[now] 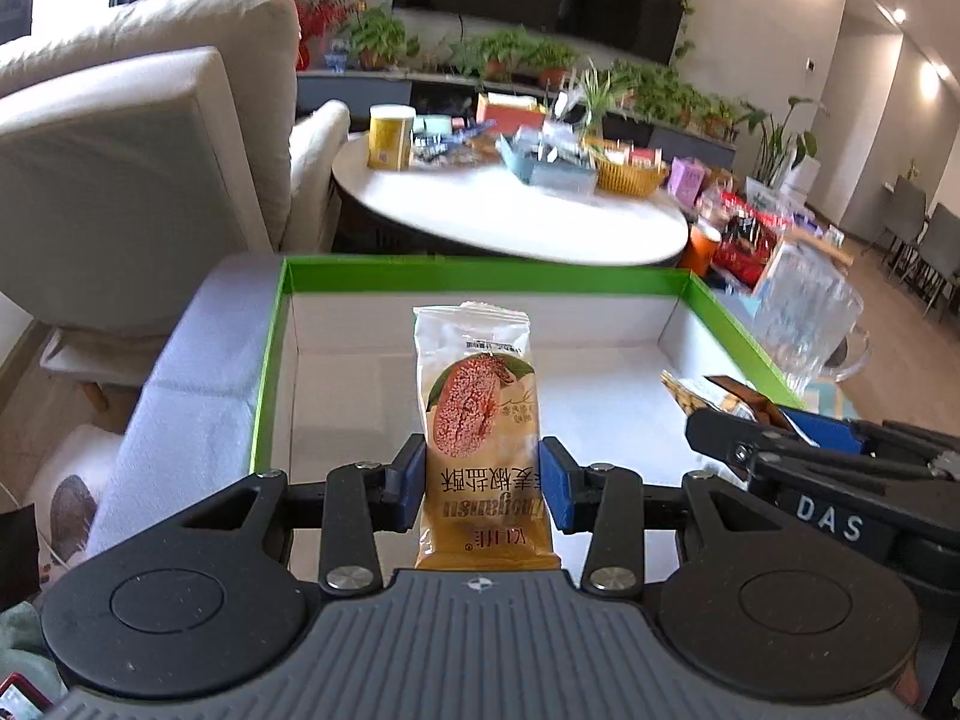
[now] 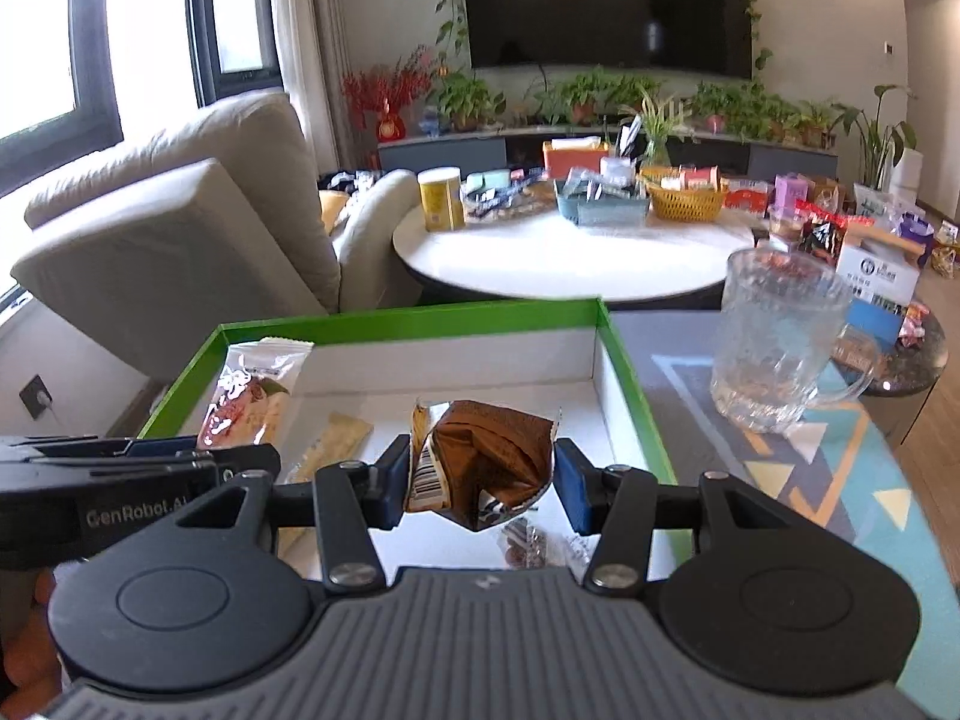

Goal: Organize snacks
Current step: 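Lower both snacks into the box and open both grippers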

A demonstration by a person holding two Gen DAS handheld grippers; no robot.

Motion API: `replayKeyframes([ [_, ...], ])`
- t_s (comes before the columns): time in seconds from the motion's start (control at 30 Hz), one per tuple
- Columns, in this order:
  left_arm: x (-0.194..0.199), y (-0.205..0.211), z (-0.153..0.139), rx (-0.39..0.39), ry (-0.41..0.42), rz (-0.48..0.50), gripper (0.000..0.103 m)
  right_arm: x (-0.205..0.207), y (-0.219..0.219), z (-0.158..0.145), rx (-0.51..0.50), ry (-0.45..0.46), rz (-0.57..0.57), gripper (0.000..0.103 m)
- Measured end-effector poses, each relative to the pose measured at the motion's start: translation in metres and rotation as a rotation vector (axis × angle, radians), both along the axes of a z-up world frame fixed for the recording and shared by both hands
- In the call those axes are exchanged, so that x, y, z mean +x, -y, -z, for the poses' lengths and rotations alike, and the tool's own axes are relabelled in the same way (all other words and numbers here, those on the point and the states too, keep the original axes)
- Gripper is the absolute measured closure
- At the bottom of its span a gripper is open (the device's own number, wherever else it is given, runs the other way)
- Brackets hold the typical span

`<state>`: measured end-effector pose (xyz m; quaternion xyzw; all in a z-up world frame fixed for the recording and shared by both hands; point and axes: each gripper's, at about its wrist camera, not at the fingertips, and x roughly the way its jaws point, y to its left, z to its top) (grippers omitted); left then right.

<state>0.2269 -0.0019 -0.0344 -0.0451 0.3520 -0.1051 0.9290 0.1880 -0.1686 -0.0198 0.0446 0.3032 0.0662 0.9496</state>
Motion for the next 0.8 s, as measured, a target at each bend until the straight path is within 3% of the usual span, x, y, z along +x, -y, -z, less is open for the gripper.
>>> replayKeyframes([
  [0.23,-0.004,0.006,0.017,0.025,-0.087,0.031,0.062,-0.005,-0.009,0.012,-0.061,-0.069,-0.006,0.049],
  [0.47,-0.019,-0.001,0.005,0.021,-0.099,0.026,0.057,-0.024,-0.009,0.009,-0.082,-0.075,-0.029,0.045],
  [0.57,-0.028,-0.003,0.000,0.033,-0.077,0.004,0.050,-0.035,-0.007,0.004,-0.083,-0.046,-0.010,0.044],
  [0.7,-0.043,-0.008,-0.006,0.022,-0.049,-0.022,0.050,-0.048,-0.004,-0.001,-0.100,-0.023,-0.002,0.044],
  [0.8,-0.054,-0.013,-0.010,-0.005,-0.024,-0.036,0.049,-0.059,0.002,-0.006,-0.060,-0.016,0.004,0.044],
])
